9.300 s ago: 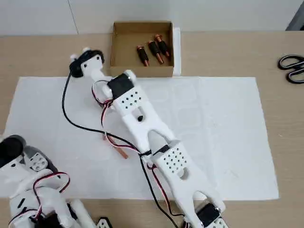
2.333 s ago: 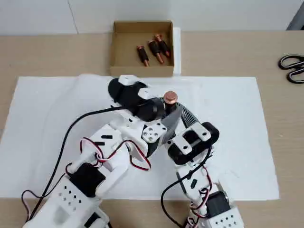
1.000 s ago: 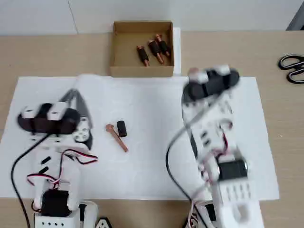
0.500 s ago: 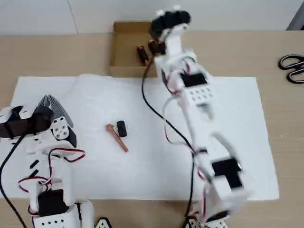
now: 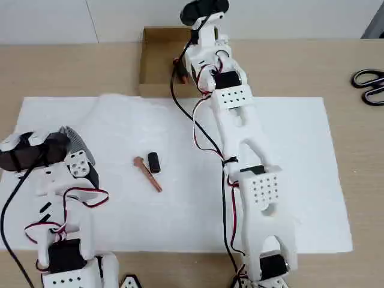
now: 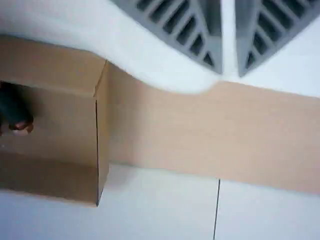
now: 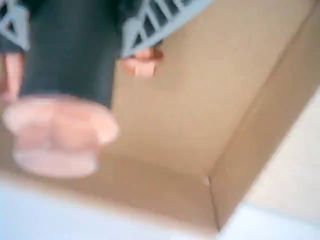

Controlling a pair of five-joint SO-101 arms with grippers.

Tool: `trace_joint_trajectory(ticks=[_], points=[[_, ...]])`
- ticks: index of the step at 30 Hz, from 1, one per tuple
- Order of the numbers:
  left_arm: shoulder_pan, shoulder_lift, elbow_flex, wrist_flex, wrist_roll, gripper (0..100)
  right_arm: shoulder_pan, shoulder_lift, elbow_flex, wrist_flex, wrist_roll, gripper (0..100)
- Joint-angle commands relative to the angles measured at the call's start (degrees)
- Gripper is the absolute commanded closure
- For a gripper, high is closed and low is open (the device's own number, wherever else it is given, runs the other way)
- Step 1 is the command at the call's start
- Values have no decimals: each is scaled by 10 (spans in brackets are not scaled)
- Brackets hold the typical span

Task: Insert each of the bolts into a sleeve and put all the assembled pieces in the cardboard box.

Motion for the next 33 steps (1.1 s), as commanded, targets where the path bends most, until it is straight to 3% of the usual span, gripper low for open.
trace_joint_trajectory(ticks=[1, 25, 33], points=[[-2, -7, -2, 2, 2, 994, 0, 28, -86, 20, -24, 996], [0, -7, -2, 2, 2, 994, 6, 158, -180, 40, -34, 992], [0, -7, -2, 2, 2, 994, 3, 158, -180, 74, -34, 750]])
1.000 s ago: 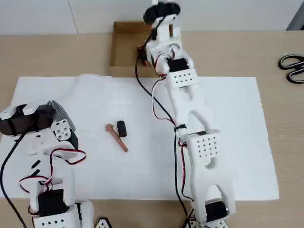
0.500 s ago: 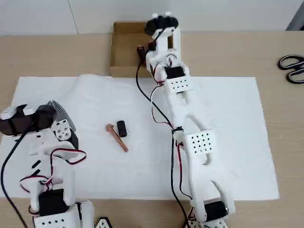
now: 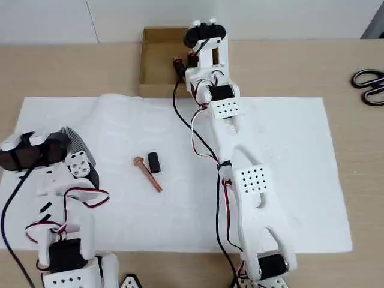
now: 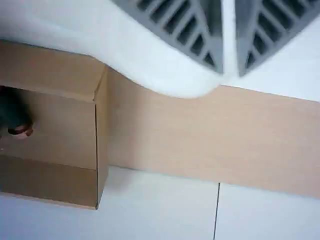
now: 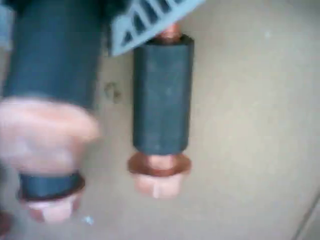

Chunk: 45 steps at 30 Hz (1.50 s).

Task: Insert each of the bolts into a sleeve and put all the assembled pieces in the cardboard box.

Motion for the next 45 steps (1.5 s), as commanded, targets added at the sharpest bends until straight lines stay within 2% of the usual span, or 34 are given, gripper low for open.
trace_joint_trajectory(ticks=[1, 7, 11, 13, 16, 22, 30, 37, 38, 42, 45], points=[[0, -7, -2, 2, 1, 994, 1, -15, -37, 26, -3, 740], [0, -7, -4, 2, 1, 994, 1, -22, -45, 73, -3, 738], [-4, -7, -7, 11, 40, 994, 0, -60, -120, 198, -33, 739], [-2, -7, -20, 40, 69, 994, 1, -78, -155, 259, -62, 739], [-2, -7, -37, 69, 109, 994, -2, -99, -199, 348, -69, 740], [-2, -6, -43, 102, 123, 993, -36, -129, -232, 537, -69, 740], [-1, -6, -51, 238, 120, 993, -82, -135, -164, 547, -70, 740], [-1, -2, -167, 338, 120, 993, -101, -135, -153, 550, -68, 740], [-1, -2, -179, 349, 120, 993, -93, -135, -147, 550, -61, 742], [-1, -2, -202, 395, 120, 993, -66, -152, -92, 551, 54, 814], [-1, -2, -204, 410, 120, 993, -62, -202, -47, 552, 74, 887]])
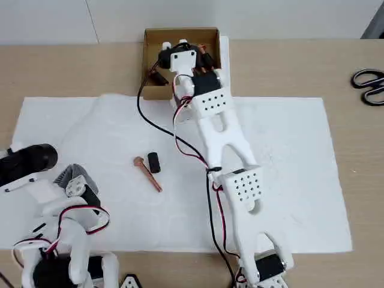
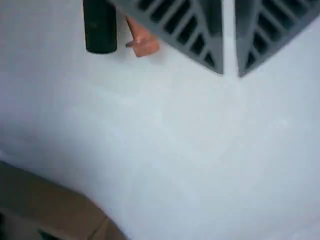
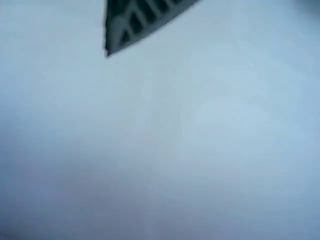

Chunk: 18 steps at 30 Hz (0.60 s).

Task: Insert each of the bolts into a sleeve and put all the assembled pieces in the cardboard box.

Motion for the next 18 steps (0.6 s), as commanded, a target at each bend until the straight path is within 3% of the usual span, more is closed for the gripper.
trace_joint_trajectory(ticks=[1, 5, 10, 14, 18], points=[[-1, 1, -25, 13, -2, 993, 7, -109, 50, 9, 26, 903], [-1, 1, -26, 14, -2, 993, -5, -224, 218, 9, 27, 910], [0, 1, -26, 14, -2, 993, -44, -377, 468, 2, 17, 815], [0, 1, -26, 18, -2, 993, -80, -400, 505, -30, -71, 745], [-3, 1, -26, 51, -1, 993, -112, -399, 507, -77, -191, 738]])
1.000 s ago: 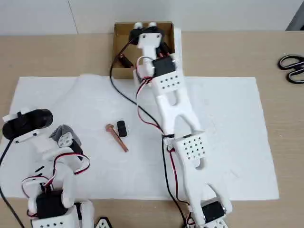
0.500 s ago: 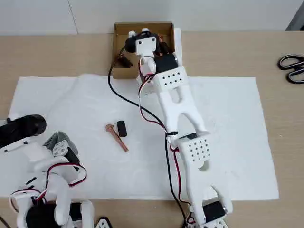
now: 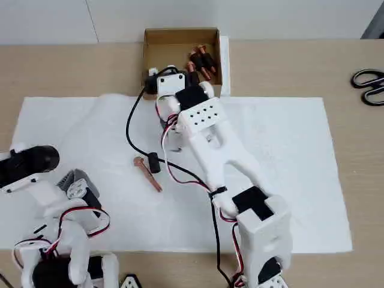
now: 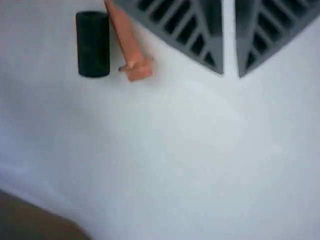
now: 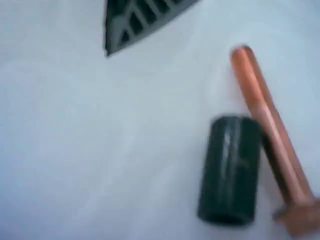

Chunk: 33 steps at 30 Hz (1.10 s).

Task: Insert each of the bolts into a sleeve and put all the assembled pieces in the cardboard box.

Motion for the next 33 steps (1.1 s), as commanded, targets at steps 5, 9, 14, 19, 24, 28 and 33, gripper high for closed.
trace_joint_trajectory(ticks=[5, 9, 14, 19, 24, 28, 33], points=[[-4, 0, -29, 26, 2, 993, -68, -41, 1, -74, -155, 739], [-4, 0, -31, 28, 2, 993, -111, -41, 1, -75, -164, 739], [-4, 0, -30, 28, 2, 993, -115, -11, 2, -75, -166, 740], [-4, 0, -30, 28, 2, 993, -115, 57, -1, -85, -164, 740], [-4, -3, -30, 28, 2, 993, -115, 102, -1, -116, -164, 740], [-4, -4, -30, 29, 2, 993, -105, 118, -1, -157, -164, 740], [-4, -4, -30, 29, 2, 993, -93, 141, -1, -180, -163, 766]])
